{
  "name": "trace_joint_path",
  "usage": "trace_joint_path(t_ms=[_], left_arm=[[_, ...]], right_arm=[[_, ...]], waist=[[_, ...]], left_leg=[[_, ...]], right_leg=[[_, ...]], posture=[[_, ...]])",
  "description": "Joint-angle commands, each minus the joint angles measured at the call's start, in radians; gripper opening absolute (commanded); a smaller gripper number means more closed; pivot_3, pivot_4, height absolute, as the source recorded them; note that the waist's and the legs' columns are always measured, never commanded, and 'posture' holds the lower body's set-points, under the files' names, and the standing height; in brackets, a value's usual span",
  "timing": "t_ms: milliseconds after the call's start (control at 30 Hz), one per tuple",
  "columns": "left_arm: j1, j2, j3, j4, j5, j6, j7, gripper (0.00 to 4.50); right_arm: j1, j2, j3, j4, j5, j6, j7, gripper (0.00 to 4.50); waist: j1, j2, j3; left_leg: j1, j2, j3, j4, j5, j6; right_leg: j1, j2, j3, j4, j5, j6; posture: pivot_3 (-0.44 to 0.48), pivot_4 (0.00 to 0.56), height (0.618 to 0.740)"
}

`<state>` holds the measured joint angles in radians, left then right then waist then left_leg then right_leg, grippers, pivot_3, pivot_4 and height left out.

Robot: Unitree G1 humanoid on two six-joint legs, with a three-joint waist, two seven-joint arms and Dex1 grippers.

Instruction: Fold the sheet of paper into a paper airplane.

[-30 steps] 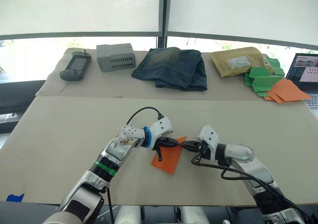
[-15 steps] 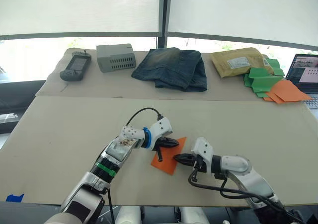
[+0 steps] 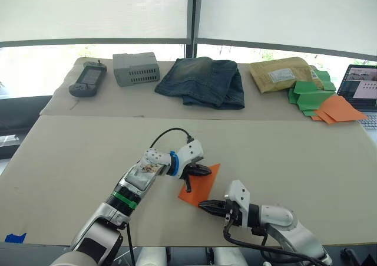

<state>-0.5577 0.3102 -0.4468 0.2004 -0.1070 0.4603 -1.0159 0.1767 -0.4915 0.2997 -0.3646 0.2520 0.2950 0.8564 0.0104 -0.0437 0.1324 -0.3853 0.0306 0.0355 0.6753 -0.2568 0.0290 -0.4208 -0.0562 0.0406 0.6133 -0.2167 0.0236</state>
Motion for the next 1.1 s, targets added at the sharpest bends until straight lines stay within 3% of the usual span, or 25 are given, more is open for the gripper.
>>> trace_joint_path(t_ms=[33, 267, 500, 800, 1033, 1100], left_arm=[[0.004, 0.018, -0.033, 0.053, 0.043, 0.031, -0.005, 0.05], [-0.002, 0.005, -0.027, 0.075, 0.039, 0.018, 0.0, 0.05], [0.009, -0.009, -0.012, 0.071, 0.035, 0.017, 0.02, 0.05], [-0.016, -0.049, 0.003, 0.094, 0.054, 0.013, 0.078, 0.05], [-0.067, -0.119, -0.013, 0.181, 0.075, -0.022, 0.111, 0.05], [-0.114, -0.17, -0.01, 0.299, 0.086, -0.057, 0.129, 0.05]], right_arm=[[0.072, -0.013, 0.029, 0.037, 0.009, 0.036, 0.001, 0.0], [0.08, -0.054, -0.098, -0.147, 0.161, 0.143, -0.016, 0.0], [-0.065, -0.05, -0.281, -0.193, 0.331, 0.266, -0.089, 0.0], [-0.198, -0.05, -0.029, -0.015, 0.068, 0.228, -0.124, 0.0], [-0.201, -0.02, 0.029, 0.091, -0.029, 0.214, -0.174, 0.0], [-0.2, -0.011, 0.029, 0.096, -0.031, 0.226, -0.178, 0.0]], waist=[[0.0, -0.003, -0.002], [0.002, -0.003, -0.002], [0.0, 0.001, 0.001], [0.001, 0.003, 0.002], [0.0, 0.002, 0.001], [0.001, 0.002, 0.001]], left_leg=[[0.0, 0.0, 0.0, 0.0, -0.001, 0.0], [-0.003, -0.001, 0.0, 0.0, -0.002, 0.0], [-0.004, -0.001, 0.001, 0.004, -0.001, 0.0], [-0.006, -0.003, 0.001, 0.004, -0.001, 0.0], [-0.003, -0.002, 0.001, 0.005, -0.001, 0.001], [-0.002, -0.002, 0.001, 0.005, -0.001, 0.002]], right_leg=[[0.0, 0.0, 0.0, -0.001, 0.0, 0.0], [-0.001, -0.002, 0.0, -0.002, -0.001, -0.001], [-0.001, -0.002, 0.001, -0.001, 0.001, 0.002], [-0.003, -0.002, 0.001, -0.002, 0.004, 0.007], [0.0, -0.002, 0.001, -0.002, 0.002, 0.004], [0.001, -0.002, 0.001, -0.002, 0.003, 0.004]], posture=[[0.0, 0.15, 0.722], [0.0, 0.15, 0.722], [0.0, 0.15, 0.722], [0.0, 0.15, 0.722], [0.0, 0.15, 0.722], [0.0, 0.15, 0.722]])
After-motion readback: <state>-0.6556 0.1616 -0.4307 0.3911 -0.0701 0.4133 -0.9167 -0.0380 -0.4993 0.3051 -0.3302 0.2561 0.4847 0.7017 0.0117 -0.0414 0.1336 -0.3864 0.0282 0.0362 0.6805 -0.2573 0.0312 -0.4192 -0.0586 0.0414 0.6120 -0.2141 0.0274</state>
